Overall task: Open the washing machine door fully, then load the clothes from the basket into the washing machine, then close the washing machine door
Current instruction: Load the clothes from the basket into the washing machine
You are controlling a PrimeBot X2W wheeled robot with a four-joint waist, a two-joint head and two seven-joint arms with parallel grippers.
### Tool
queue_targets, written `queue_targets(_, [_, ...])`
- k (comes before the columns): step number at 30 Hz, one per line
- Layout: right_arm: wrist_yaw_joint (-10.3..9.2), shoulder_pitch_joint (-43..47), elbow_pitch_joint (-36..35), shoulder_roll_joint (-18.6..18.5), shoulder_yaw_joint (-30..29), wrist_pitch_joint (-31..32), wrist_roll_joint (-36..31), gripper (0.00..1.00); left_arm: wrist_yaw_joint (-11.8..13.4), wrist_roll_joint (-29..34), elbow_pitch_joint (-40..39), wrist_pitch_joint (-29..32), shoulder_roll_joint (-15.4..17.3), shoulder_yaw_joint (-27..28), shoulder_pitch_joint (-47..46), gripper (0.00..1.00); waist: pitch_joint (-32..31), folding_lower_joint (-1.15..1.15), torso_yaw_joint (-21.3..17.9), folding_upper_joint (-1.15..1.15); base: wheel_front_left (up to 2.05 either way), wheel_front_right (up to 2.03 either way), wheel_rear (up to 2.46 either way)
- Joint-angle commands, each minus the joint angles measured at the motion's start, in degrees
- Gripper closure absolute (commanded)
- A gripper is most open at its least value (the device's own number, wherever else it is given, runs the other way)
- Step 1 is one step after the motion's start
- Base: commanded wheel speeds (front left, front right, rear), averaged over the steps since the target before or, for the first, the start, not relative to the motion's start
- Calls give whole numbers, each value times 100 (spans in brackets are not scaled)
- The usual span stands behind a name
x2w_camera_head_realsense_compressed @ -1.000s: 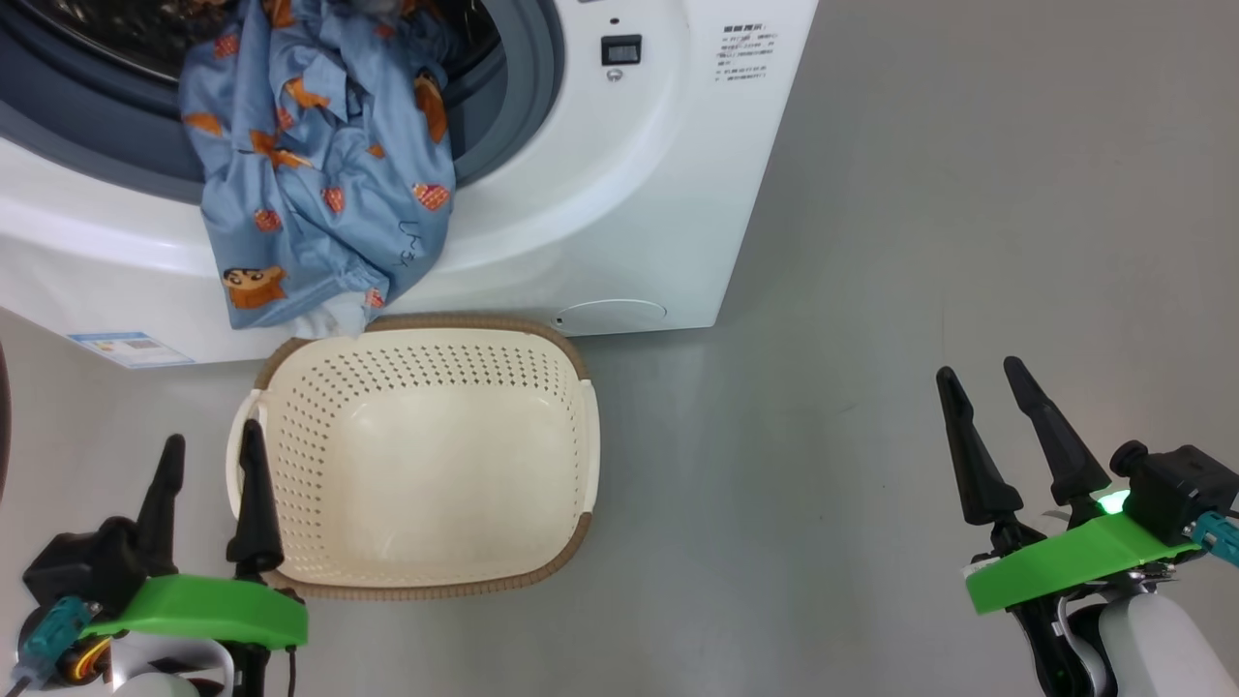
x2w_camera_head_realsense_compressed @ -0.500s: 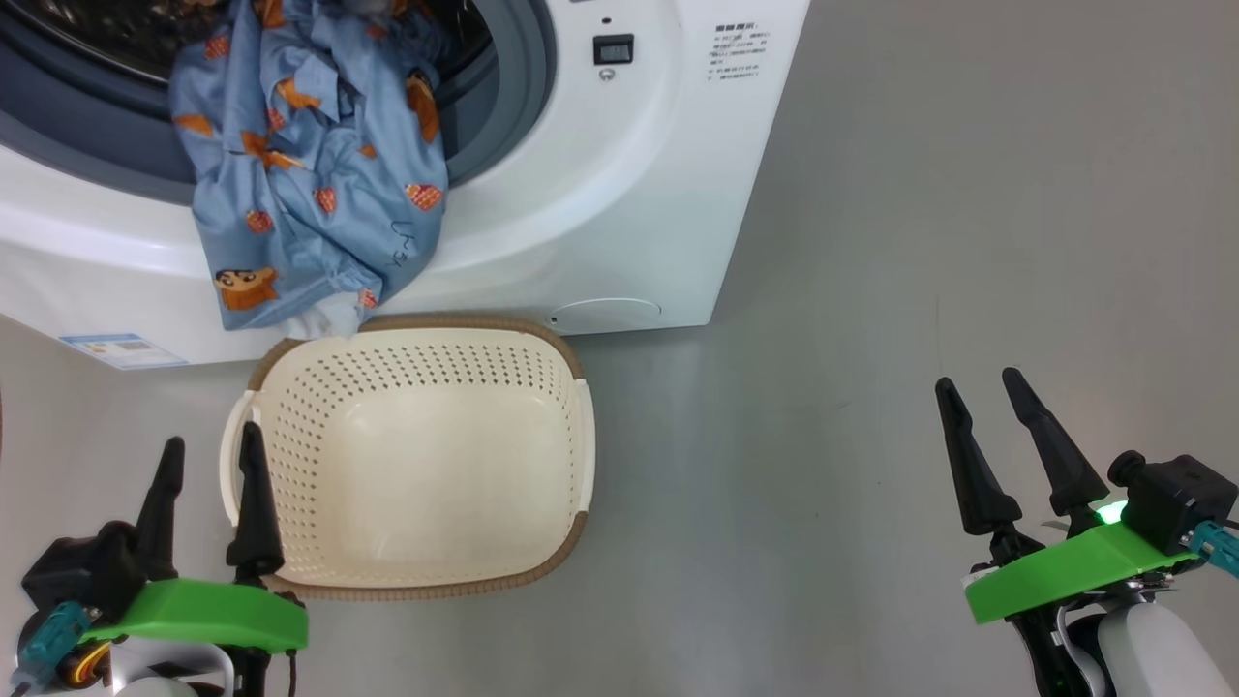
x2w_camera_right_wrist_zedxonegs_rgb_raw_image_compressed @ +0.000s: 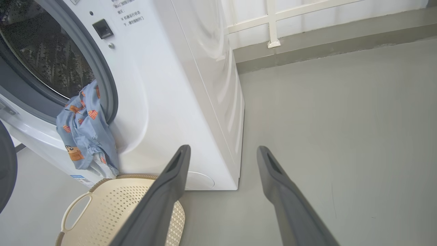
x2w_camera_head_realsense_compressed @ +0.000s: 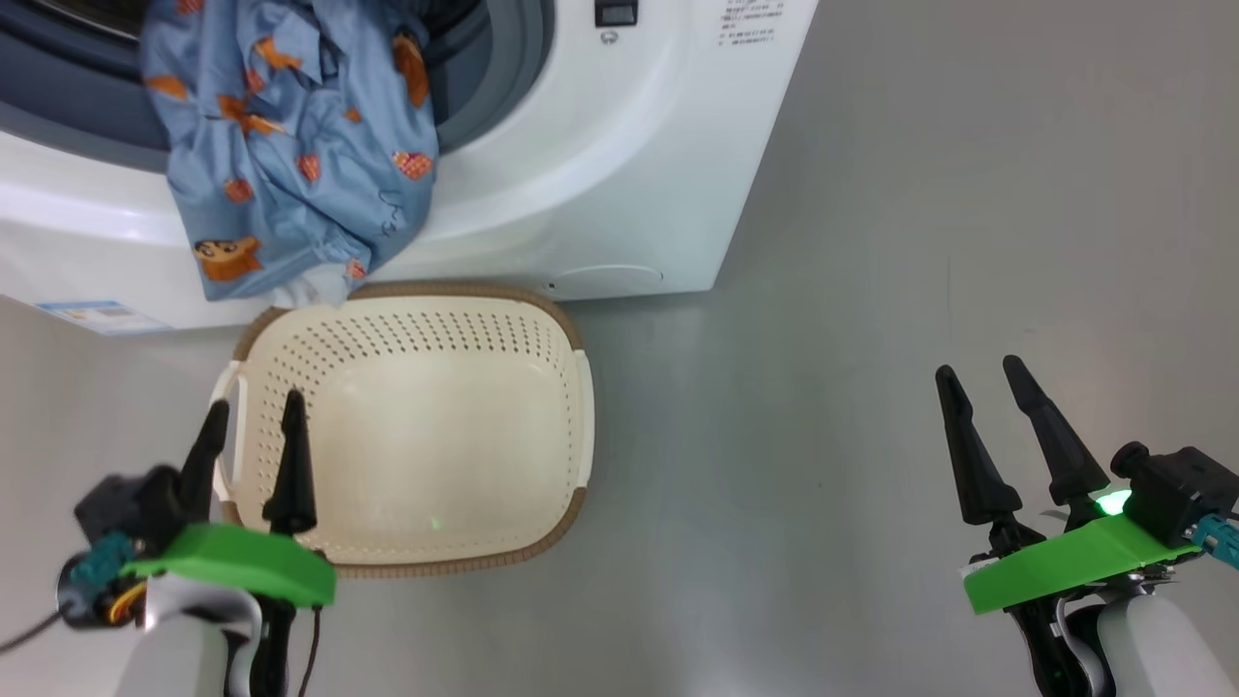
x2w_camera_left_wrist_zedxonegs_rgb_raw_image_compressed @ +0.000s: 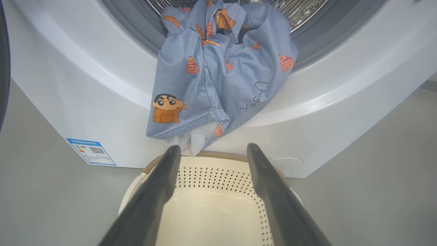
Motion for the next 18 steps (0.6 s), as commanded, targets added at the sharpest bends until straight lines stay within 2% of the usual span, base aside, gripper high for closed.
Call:
queue_targets(1, [9, -61, -145, -16, 105, -27, -52, 0, -9, -79, 2, -36, 192, 134, -167, 0, 129, 0, -28, 0, 0, 0, 0])
queue_targets(18, [9, -414, -271, 197, 195, -27, -140, 0, -9, -766, 1909, -36, 716, -280, -2299, 0, 1038, 0, -432, 0, 0, 0, 0])
